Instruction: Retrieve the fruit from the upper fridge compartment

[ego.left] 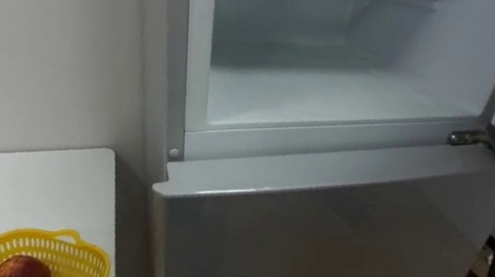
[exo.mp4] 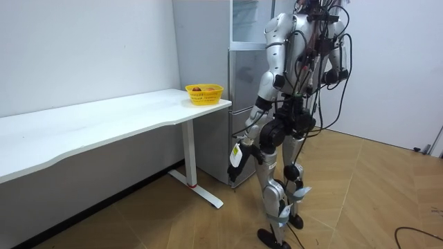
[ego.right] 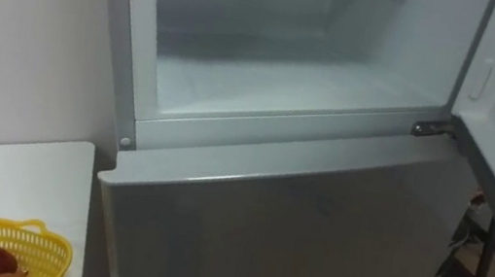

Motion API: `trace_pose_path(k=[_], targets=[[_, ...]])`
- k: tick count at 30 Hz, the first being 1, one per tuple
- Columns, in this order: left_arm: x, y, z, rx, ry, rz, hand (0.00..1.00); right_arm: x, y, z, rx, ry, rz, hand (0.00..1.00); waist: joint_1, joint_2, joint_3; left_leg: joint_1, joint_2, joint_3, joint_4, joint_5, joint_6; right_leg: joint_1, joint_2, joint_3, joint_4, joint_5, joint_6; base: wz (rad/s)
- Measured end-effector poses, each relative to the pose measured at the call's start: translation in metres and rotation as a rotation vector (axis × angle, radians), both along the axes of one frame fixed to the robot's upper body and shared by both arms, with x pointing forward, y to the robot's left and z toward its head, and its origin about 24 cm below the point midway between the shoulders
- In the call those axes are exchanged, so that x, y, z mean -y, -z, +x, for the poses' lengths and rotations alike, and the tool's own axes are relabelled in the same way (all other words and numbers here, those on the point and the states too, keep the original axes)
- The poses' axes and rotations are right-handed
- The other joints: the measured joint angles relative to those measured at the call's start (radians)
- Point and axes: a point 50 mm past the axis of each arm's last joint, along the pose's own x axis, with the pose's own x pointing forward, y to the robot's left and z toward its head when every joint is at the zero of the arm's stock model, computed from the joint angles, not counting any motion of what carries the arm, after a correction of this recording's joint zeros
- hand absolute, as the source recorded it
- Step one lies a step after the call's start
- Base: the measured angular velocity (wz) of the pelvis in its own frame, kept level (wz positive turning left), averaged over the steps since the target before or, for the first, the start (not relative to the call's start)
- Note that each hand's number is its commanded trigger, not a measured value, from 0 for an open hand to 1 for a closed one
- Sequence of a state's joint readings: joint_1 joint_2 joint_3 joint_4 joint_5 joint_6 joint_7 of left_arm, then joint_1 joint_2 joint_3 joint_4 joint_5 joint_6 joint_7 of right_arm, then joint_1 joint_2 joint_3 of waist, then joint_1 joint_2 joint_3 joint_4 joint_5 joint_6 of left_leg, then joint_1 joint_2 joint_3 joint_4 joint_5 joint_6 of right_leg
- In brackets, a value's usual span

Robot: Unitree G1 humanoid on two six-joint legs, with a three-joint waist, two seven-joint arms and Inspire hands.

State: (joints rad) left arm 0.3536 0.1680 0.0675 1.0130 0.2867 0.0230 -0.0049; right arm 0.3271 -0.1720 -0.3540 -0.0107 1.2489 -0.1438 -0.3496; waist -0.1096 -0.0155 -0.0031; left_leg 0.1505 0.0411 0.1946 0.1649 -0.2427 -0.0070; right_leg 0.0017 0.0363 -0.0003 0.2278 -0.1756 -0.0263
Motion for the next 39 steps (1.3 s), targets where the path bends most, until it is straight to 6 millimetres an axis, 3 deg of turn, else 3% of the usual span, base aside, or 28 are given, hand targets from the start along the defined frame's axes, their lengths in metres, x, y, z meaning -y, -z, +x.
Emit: trace_pose_path(k=[9, 19, 25, 27, 32, 37, 39], targets=[[-0.013, -0.004, 0.005, 0.045, -0.07, 0.035, 0.0, 0.027, -0.019, -0.003, 0.25, 0.177, 0.201, 0.0, 0.003, -0.015, -0.0014, -0.008, -0.001, 0.006, 0.0, 0.0, 0.0, -0.02, 0.0, 0.006, 0.015, -0.002, 0.0, -0.02], [-0.016, -0.005, -0.002, 0.04, -0.113, 0.048, 0.0, 0.034, -0.041, 0.004, 0.431, 0.162, 0.151, 0.0, 0.003, -0.002, -0.0036, -0.008, -0.001, 0.005, 0.002, 0.0, 0.0, -0.019, 0.001, 0.015, 0.014, -0.002, -0.001, -0.01], [-0.016, -0.005, -0.004, 0.041, -0.129, 0.054, 0.0, 0.03, -0.075, 0.021, 0.529, 0.079, -0.018, 0.0, 0.0, 0.001, -0.0036, -0.01, -0.001, 0.005, 0.003, 0.0, 0.0, -0.021, 0.0, 0.011, 0.016, -0.002, -0.001, 0.0], [-0.014, -0.005, -0.003, 0.041, -0.13, 0.045, 0.0, 0.025, -0.096, 0.027, 0.601, 0.035, -0.079, 0.0, 0.001, 0.001, -0.0037, -0.012, -0.001, 0.006, 0.003, 0.0, 0.0, -0.023, -0.001, 0.007, 0.016, -0.002, -0.001, 0.03], [-0.008, -0.002, -0.008, 0.023, -0.138, 0.023, 0.0, 0.017, -0.127, 0.029, 0.705, -0.049, -0.207, 0.0, 0.008, -0.005, -0.0034, -0.014, 0.0, -0.003, 0.003, 0.0, 0.0, -0.02, 0.0, 0.005, 0.012, -0.002, -0.001, 0.03], [-0.007, -0.001, -0.011, 0.017, -0.133, 0.019, 0.0, 0.016, -0.14, 0.03, 0.657, -0.075, -0.398, 0.0, 0.005, -0.006, -0.0034, -0.015, 0.0, -0.007, 0.003, 0.0, 0.0, -0.019, -0.001, -0.003, 0.011, -0.001, -0.002, 0.01], [-0.007, -0.002, -0.011, 0.019, -0.13, 0.016, 0.0, 0.009, -0.151, 0.031, 0.619, -0.11, -0.551, 0.0, 0.005, -0.009, -0.0031, -0.021, 0.0, -0.007, 0.003, 0.0, 0.0, -0.023, -0.001, -0.004, 0.016, -0.003, -0.003, -0.02]])
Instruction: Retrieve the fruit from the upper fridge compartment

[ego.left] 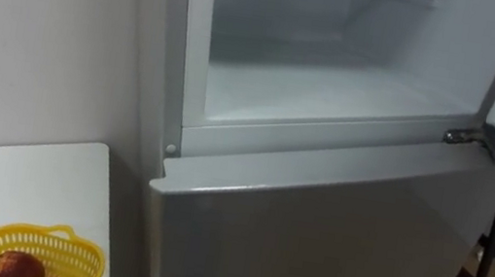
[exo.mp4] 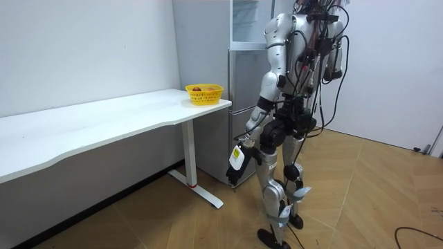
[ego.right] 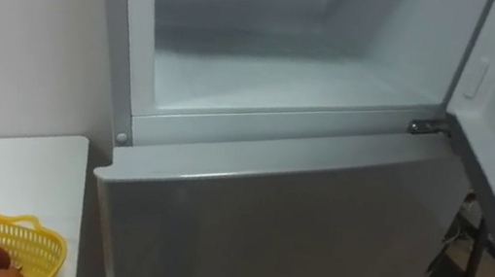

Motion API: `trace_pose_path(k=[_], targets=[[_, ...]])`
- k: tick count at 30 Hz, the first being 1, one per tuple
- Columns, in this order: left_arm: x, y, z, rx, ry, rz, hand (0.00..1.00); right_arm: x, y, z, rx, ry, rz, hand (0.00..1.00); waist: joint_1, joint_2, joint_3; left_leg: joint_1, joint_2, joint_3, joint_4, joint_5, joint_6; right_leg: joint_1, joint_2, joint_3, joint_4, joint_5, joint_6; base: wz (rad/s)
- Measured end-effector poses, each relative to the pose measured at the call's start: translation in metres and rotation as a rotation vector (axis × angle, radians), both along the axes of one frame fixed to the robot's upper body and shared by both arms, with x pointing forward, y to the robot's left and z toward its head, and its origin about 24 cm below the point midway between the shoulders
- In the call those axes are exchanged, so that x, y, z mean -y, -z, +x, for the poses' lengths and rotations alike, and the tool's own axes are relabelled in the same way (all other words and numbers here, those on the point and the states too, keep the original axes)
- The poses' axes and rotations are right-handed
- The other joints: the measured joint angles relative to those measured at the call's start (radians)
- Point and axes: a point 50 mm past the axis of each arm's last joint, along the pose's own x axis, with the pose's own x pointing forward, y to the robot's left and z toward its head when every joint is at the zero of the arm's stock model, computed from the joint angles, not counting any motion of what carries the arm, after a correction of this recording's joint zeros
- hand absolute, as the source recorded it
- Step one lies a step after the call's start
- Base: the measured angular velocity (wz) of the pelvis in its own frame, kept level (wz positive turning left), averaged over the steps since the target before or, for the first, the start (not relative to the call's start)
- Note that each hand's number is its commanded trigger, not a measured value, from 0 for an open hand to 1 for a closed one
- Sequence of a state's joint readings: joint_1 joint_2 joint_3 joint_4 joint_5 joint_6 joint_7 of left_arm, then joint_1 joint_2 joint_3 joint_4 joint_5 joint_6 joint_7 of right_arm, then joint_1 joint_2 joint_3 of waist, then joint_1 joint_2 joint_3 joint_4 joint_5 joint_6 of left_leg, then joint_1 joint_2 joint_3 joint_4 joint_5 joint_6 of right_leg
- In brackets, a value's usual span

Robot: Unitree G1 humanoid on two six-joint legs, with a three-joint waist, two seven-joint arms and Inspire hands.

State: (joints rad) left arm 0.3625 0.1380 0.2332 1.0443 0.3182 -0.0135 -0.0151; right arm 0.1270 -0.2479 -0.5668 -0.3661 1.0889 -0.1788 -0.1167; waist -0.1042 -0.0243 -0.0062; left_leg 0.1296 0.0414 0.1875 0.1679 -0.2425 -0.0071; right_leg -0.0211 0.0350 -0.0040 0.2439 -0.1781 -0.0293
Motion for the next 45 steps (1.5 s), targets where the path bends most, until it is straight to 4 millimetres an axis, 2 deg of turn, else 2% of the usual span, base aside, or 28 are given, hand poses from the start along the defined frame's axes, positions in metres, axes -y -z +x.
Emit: trace_pose_path(k=[4, 9, 11, 13, 15, 20, 25, 30, 34, 37, 40, 43, 45], targets=[[0.0, 0.0, 0.0, -0.005, 0.005, -0.018, 0.0, -0.009, -0.014, 0.008, -0.067, 0.013, -0.274, 0.0, 0.002, -0.01, 0.0002, 0.003, 0.001, 0.003, 0.001, 0.0, 0.0, 0.001, 0.001, 0.001, 0.002, 0.0, -0.001, -0.02], [-0.009, -0.002, -0.005, -0.053, 0.038, -0.027, 0.0, -0.041, 0.005, 0.027, -0.202, -0.227, -0.481, 0.0, 0.012, -0.056, -0.0005, 0.012, 0.012, 0.005, 0.001, 0.0, -0.001, 0.006, 0.006, 0.002, -0.008, 0.012, -0.01, -0.03], [-0.015, -0.003, -0.005, -0.063, 0.043, -0.022, 0.0, -0.047, 0.012, 0.026, -0.254, -0.27, -0.543, 0.0, 0.03, -0.067, -0.0015, 0.02, 0.016, 0.002, 0.001, 0.001, -0.002, 0.024, 0.01, -0.002, -0.022, 0.017, -0.012, 0.08], [-0.02, -0.005, -0.006, -0.07, 0.045, -0.012, 0.0, -0.046, 0.016, 0.028, -0.284, -0.303, -0.585, 0.0, 0.034, -0.081, 0.0033, 0.023, 0.017, -0.003, 0.002, 0.0, -0.003, 0.038, 0.009, -0.009, -0.028, 0.019, -0.013, 0.13], [-0.021, -0.005, -0.003, -0.064, 0.049, -0.012, 0.0, -0.045, 0.023, 0.03, -0.323, -0.365, -0.621, 0.0, 0.039, -0.089, 0.0031, 0.02, 0.017, -0.005, 0.0, -0.001, -0.004, 0.04, 0.007, -0.017, -0.037, 0.025, -0.011, 0.11], [-0.021, -0.005, 0.001, -0.055, 0.058, -0.011, 0.0, -0.047, 0.031, 0.03, -0.355, -0.437, -0.648, 0.0, 0.06, -0.087, 0.0025, 0.014, 0.014, -0.01, -0.004, -0.003, -0.001, 0.041, 0.008, -0.027, -0.04, 0.03, -0.006, 0.03], [-0.021, -0.005, 0.001, -0.054, 0.058, -0.01, 0.0, -0.049, 0.031, 0.029, -0.347, -0.464, -0.67, 0.0, 0.06, -0.076, 0.002, 0.008, 0.015, -0.011, -0.003, -0.003, -0.001, 0.041, 0.007, -0.028, -0.04, 0.031, -0.006, 0.01], [-0.022, -0.005, 0.001, -0.051, 0.059, -0.009, 0.0, -0.049, 0.03, 0.029, -0.344, -0.48, -0.689, 0.0, 0.058, -0.063, -0.0029, 0.005, 0.015, -0.011, -0.001, -0.003, -0.001, 0.04, 0.002, -0.028, -0.042, 0.031, -0.006, 0.0], [-0.023, -0.006, 0.001, -0.049, 0.05, 0.005, 0.0, -0.049, 0.029, 0.029, -0.342, -0.485, -0.698, 0.0, 0.058, -0.062, -0.001, 0.017, 0.015, -0.011, 0.0, -0.002, -0.001, 0.04, 0.003, -0.027, -0.041, 0.03, -0.006, 0.0], [-0.024, -0.006, 0.002, -0.04, 0.05, 0.017, 0.0, -0.046, 0.027, 0.029, -0.342, -0.471, -0.703, 0.0, 0.056, -0.069, -0.0003, 0.017, 0.015, -0.014, 0.0, -0.002, -0.001, 0.039, 0.002, -0.027, -0.041, 0.029, -0.007, 0.0], [-0.024, -0.006, 0.0, -0.042, 0.045, 0.024, 0.0, -0.041, 0.026, 0.027, -0.35, -0.434, -0.694, 0.0, 0.049, -0.074, 0.0042, 0.02, 0.015, -0.015, 0.001, -0.002, -0.002, 0.044, 0.002, -0.027, -0.039, 0.029, -0.007, 0.0], [-0.024, -0.006, 0.0, -0.042, 0.046, 0.026, 0.0, -0.029, 0.021, 0.024, -0.363, -0.353, -0.675, 0.0, 0.042, -0.079, 0.0049, 0.016, 0.015, -0.01, 0.003, -0.004, -0.002, 0.04, 0.002, -0.028, -0.042, 0.029, -0.007, 0.0], [-0.024, -0.006, -0.002, -0.05, 0.043, 0.038, 0.0, -0.015, 0.023, 0.02, -0.398, -0.265, -0.63, 0.0, 0.027, -0.075, 0.0044, 0.013, 0.015, -0.01, 0.002, -0.006, -0.001, 0.043, 0.002, -0.028, -0.04, 0.029, -0.006, 0.0]])
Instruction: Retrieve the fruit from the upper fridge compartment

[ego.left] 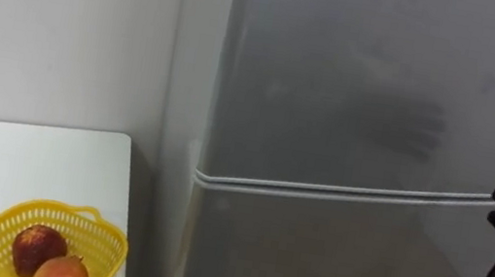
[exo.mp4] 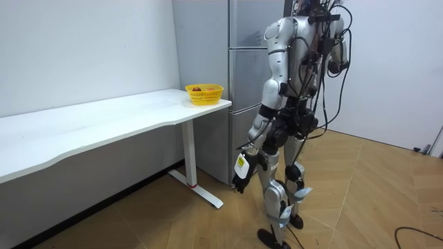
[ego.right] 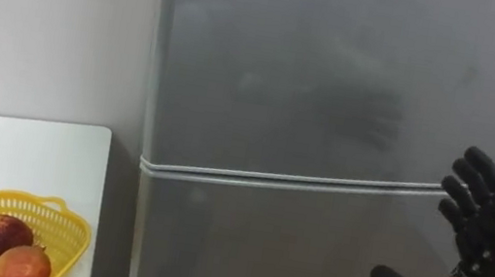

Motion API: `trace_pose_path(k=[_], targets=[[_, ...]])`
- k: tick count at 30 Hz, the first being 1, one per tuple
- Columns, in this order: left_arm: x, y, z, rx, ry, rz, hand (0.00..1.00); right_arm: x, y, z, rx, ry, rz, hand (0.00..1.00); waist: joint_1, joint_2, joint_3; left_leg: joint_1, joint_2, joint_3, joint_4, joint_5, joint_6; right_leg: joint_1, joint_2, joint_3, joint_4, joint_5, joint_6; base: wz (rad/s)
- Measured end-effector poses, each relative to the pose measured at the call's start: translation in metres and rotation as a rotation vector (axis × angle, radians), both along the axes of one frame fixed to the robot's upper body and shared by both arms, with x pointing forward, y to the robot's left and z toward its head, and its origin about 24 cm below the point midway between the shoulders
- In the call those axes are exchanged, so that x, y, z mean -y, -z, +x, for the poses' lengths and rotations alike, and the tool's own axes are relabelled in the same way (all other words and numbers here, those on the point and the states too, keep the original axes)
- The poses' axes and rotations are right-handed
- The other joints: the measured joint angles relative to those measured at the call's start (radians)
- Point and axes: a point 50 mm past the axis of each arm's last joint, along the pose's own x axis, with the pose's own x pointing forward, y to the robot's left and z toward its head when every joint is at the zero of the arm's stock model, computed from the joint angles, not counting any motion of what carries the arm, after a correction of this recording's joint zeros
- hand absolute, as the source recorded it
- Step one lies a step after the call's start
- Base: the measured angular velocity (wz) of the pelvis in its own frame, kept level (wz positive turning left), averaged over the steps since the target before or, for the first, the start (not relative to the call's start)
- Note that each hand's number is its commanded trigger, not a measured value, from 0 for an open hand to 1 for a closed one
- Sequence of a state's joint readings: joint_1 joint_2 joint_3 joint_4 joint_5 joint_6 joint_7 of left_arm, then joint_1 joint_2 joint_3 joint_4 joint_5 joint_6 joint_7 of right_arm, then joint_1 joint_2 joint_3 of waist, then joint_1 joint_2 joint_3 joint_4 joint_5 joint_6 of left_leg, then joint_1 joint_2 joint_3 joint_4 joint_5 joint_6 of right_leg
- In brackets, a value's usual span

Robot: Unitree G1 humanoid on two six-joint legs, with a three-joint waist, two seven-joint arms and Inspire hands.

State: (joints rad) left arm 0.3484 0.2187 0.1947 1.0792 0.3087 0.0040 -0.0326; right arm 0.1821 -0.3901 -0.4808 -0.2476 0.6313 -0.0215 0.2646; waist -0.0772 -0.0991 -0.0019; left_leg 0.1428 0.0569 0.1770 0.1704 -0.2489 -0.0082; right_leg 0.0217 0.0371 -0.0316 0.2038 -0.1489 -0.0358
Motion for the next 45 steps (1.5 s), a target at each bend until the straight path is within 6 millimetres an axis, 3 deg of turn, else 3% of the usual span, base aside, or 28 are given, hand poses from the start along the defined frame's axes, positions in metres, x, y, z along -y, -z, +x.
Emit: trace_pose_path(k=[8, 10, 13, 17, 19, 21, 27, 32, 36, 42, 45], targets=[[-0.001, -0.001, 0.005, 0.021, -0.005, 0.048, 0.0, 0.041, 0.041, -0.022, -0.162, 0.382, 0.147, 0.0, -0.012, 0.024, -0.0057, 0.007, 0.0, 0.002, -0.004, 0.0, 0.0, 0.014, 0.001, 0.002, -0.004, 0.001, 0.001, -0.01], [-0.002, -0.002, 0.005, 0.022, -0.005, 0.057, 0.0, 0.046, 0.051, -0.026, -0.196, 0.454, 0.183, 0.0, -0.025, 0.032, -0.0034, 0.007, -0.001, 0.003, -0.004, 0.0, 0.0, 0.014, 0.0, 0.003, -0.007, 0.0, 0.002, 0.0], [-0.001, -0.001, 0.004, 0.01, -0.008, 0.069, 0.0, 0.059, 0.075, -0.038, -0.298, 0.617, 0.203, 0.0, -0.024, 0.036, -0.0011, 0.007, -0.002, 0.002, -0.005, 0.0, 0.0, 0.015, -0.001, 0.003, -0.015, 0.0, 0.003, 0.01], [-0.001, -0.002, 0.003, 0.012, -0.01, 0.074, 0.0, 0.075, 0.135, -0.073, -0.569, 0.888, 0.198, 0.0, -0.016, 0.045, -0.002, 0.001, 0.0, 0.0, -0.006, 0.0, 0.0, 0.016, 0.0, -0.001, -0.018, -0.001, 0.003, 0.03], [0.001, -0.001, 0.002, 0.001, -0.013, 0.071, 0.0, 0.072, 0.164, -0.091, -0.701, 0.972, 0.236, 0.0, -0.003, 0.048, -0.0021, 0.003, -0.001, -0.001, -0.006, 0.0, 0.0, 0.016, 0.001, -0.002, -0.017, -0.001, 0.003, 0.0], [0.005, 0.001, 0.0, -0.017, -0.024, 0.06, 0.0, 0.056, 0.195, -0.109, -0.844, 1.028, 0.283, 0.0, 0.0, 0.052, -0.0011, 0.0, -0.001, -0.001, -0.005, 0.001, -0.001, 0.014, 0.001, -0.002, -0.017, -0.001, 0.003, 0.0], [0.015, 0.004, -0.001, -0.024, -0.037, 0.031, 0.0, 0.026, 0.245, -0.14, -1.167, 1.029, 0.221, 0.0, 0.008, 0.052, -0.0057, 0.011, -0.006, -0.019, -0.002, 0.001, 0.0, 0.034, -0.002, -0.019, -0.032, -0.008, 0.007, 0.12], [0.016, 0.004, 0.0, -0.024, -0.035, 0.029, 0.0, 0.01, 0.263, -0.161, -1.32, 1.002, 0.197, 0.0, 0.011, 0.054, -0.0043, 0.01, -0.015, -0.054, 0.0, 0.001, 0.0, 0.053, -0.019, -0.051, -0.032, -0.022, 0.013, 0.26], [0.018, 0.005, -0.004, -0.035, -0.064, 0.024, 0.0, -0.008, 0.279, -0.189, -1.477, 0.98, 0.242, 0.0, 0.041, 0.057, -0.0029, 0.023, -0.017, -0.069, -0.004, 0.001, 0.0, 0.07, -0.02, -0.055, -0.035, -0.029, 0.013, 0.1], [0.02, 0.005, -0.005, -0.069, -0.06, -0.01, 0.0, -0.024, 0.29, -0.225, -1.669, 0.895, 0.314, 0.0, 0.051, 0.066, -0.0031, 0.025, -0.023, -0.097, -0.002, 0.001, 0.0, 0.091, -0.029, -0.094, -0.036, -0.038, 0.014, 0.18], [0.023, 0.006, -0.009, -0.099, -0.073, -0.03, 0.0, -0.031, 0.292, -0.24, -1.774, 0.831, 0.326, 0.0, 0.058, 0.077, -0.0011, 0.041, -0.026, -0.098, -0.003, 0.001, 0.0, 0.105, -0.033, -0.093, -0.035, -0.045, 0.016, 0.04]])
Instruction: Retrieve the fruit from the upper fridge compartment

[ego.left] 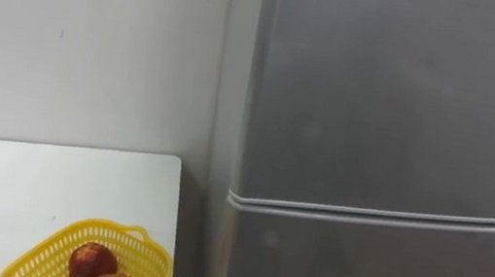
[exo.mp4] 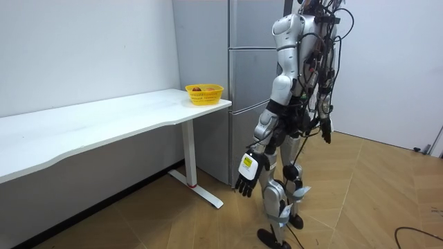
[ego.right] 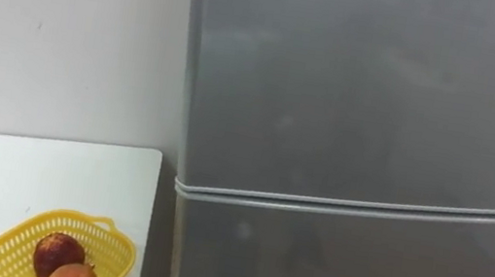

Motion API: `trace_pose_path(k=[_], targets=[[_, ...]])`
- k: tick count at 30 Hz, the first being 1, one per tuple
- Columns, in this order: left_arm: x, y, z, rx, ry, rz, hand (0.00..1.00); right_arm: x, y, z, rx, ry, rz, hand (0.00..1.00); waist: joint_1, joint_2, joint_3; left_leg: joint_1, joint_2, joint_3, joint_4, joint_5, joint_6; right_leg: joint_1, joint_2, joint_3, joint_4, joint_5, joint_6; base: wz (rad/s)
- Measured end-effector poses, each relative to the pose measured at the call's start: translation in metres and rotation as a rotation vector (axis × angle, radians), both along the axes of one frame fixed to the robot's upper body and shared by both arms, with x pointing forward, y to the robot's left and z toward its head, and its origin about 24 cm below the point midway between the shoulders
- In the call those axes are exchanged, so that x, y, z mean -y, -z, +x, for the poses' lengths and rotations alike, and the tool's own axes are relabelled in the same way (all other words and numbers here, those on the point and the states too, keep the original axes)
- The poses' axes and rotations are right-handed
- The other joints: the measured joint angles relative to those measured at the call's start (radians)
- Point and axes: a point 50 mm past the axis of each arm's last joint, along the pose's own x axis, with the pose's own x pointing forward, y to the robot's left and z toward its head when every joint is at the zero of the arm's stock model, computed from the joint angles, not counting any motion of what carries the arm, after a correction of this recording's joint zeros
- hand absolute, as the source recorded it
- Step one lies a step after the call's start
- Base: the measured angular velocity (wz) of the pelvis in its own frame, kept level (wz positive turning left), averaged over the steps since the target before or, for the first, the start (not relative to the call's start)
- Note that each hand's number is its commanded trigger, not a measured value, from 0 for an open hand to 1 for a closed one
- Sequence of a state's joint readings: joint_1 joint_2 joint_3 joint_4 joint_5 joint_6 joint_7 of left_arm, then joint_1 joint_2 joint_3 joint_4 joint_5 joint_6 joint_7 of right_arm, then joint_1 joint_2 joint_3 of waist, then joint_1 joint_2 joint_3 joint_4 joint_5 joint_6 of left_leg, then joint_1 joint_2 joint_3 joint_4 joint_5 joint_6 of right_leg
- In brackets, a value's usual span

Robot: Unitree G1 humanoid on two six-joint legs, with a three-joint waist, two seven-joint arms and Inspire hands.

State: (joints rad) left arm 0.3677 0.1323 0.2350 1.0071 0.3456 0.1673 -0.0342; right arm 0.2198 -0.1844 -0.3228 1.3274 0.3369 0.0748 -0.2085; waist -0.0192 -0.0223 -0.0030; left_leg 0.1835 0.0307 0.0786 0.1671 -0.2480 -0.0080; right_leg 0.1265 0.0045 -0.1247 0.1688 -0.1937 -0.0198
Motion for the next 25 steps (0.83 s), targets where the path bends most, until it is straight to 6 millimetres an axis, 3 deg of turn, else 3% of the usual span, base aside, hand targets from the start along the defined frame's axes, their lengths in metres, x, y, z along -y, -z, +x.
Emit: trace_pose_path(k=[5, 10, 18, 25], targets=[[0.001, 0.001, 0.0, -0.023, -0.007, -0.02, 0.0, -0.011, 0.003, -0.006, -0.073, -0.119, 0.121, 0.0, 0.001, 0.009, 0.001, 0.004, -0.003, -0.011, -0.001, 0.0, 0.0, 0.002, -0.004, -0.006, 0.001, -0.007, 0.001, 0.03], [0.003, 0.001, -0.003, -0.045, -0.011, -0.037, 0.0, -0.015, 0.005, 0.0, -0.121, -0.286, 0.187, 0.0, -0.001, 0.009, 0.0014, 0.006, -0.004, -0.014, 0.0, 0.0, 0.0, 0.006, -0.002, -0.013, 0.001, -0.008, 0.002, 0.01], [0.011, 0.006, 0.011, -0.049, 0.056, -0.06, 0.0, -0.021, 0.009, 0.032, -0.139, -0.6, 0.229, 0.0, 0.004, 0.012, 0.0038, 0.014, -0.006, -0.018, 0.0, 0.0, 0.0, 0.015, -0.007, -0.015, 0.001, -0.011, 0.003, 0.02], [0.015, 0.007, 0.018, -0.045, 0.095, -0.074, 0.0, -0.023, 0.01, 0.047, -0.116, -0.706, 0.209, 0.0, 0.009, 0.032, 0.0041, 0.003, -0.007, -0.027, 0.001, 0.0, 0.0, 0.012, -0.008, -0.019, -0.002, -0.011, 0.004, 0.02]])
